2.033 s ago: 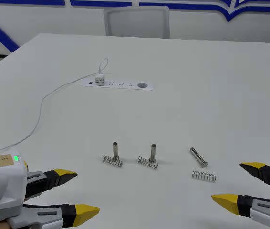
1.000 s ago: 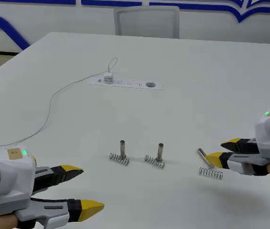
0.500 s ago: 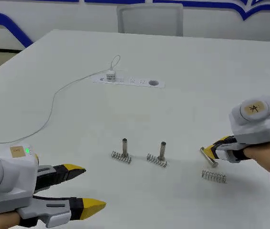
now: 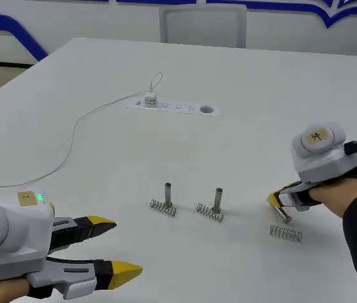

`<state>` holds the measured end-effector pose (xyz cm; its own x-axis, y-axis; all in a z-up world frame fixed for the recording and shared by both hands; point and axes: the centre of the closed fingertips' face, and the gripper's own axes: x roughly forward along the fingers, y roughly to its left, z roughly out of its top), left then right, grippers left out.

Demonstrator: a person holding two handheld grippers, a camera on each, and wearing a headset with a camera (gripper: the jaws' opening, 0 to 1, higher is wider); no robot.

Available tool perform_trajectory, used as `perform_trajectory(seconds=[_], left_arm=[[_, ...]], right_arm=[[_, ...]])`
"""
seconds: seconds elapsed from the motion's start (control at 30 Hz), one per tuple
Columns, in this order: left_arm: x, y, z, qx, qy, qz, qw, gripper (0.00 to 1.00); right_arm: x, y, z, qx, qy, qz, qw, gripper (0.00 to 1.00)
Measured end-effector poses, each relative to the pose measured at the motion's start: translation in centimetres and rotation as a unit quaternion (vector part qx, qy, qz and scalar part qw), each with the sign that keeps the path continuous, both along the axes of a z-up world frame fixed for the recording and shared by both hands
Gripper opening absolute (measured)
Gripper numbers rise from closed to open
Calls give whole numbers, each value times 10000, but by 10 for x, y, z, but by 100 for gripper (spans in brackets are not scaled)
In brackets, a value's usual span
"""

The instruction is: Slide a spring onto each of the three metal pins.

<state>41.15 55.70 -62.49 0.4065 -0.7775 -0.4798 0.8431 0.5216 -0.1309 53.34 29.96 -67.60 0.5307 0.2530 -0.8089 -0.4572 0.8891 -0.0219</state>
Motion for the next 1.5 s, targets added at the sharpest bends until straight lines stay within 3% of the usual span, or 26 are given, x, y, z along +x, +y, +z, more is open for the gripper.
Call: perform_trajectory(seconds=[0.33,0.9,1.13,1.5], left_arm=[[-1,0,0,3,14,-2,10000,58],[-1,0,-1,30,30,-27,10000,56],[-1,1,1,25,-7,-15,10000,55],[-1,0,0,53,-19,-34,10000,55]], right_arm=[[-1,-2,-10,-33,255,-134,9996,10],[-2,-1,-10,-291,365,-10,9989,9],[-4,-4,-9,-61,186,-272,9994,9],[-9,2,15,195,-209,-241,9993,9]])
